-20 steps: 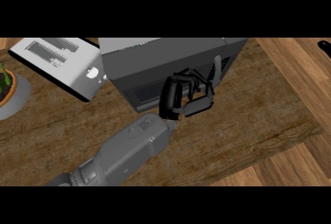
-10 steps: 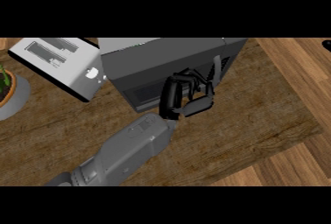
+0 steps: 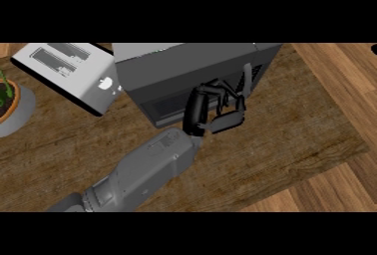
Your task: Pick up the milk, place it into the microwave and close the microwave
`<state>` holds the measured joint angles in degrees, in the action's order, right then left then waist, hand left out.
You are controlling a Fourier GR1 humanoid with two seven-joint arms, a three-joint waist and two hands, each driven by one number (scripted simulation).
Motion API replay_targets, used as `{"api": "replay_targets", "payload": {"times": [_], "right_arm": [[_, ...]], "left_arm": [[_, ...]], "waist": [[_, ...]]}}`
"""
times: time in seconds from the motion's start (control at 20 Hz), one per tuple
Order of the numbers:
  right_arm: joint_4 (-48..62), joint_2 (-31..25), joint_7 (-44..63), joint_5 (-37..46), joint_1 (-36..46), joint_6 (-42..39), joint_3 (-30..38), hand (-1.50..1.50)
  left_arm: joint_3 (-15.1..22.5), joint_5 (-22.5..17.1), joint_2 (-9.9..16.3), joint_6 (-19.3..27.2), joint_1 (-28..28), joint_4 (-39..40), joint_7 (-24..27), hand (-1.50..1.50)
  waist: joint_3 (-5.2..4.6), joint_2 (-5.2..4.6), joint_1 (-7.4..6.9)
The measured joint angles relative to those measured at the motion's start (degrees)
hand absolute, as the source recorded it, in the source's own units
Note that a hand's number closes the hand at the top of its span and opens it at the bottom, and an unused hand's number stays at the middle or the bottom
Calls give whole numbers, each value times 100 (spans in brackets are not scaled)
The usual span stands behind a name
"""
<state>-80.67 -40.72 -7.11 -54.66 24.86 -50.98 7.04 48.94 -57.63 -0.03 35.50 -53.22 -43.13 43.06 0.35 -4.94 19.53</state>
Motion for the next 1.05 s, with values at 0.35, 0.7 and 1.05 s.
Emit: {"api": "replay_targets", "payload": {"times": [0.35,0.7,1.05], "right_arm": [[-74,-54,112,-260,-23,-101,-92,-150],[-175,-207,175,-464,-152,-139,-31,-150],[-299,-367,223,-671,-369,-153,52,-150]], "left_arm": [[297,-41,-5,173,-176,135,-244,150],[507,-254,-11,244,-247,142,-429,150],[610,-502,-8,71,-240,118,-432,-150]], "waist": [[0,32,-72],[-22,78,-200],[-41,108,-316]]}}
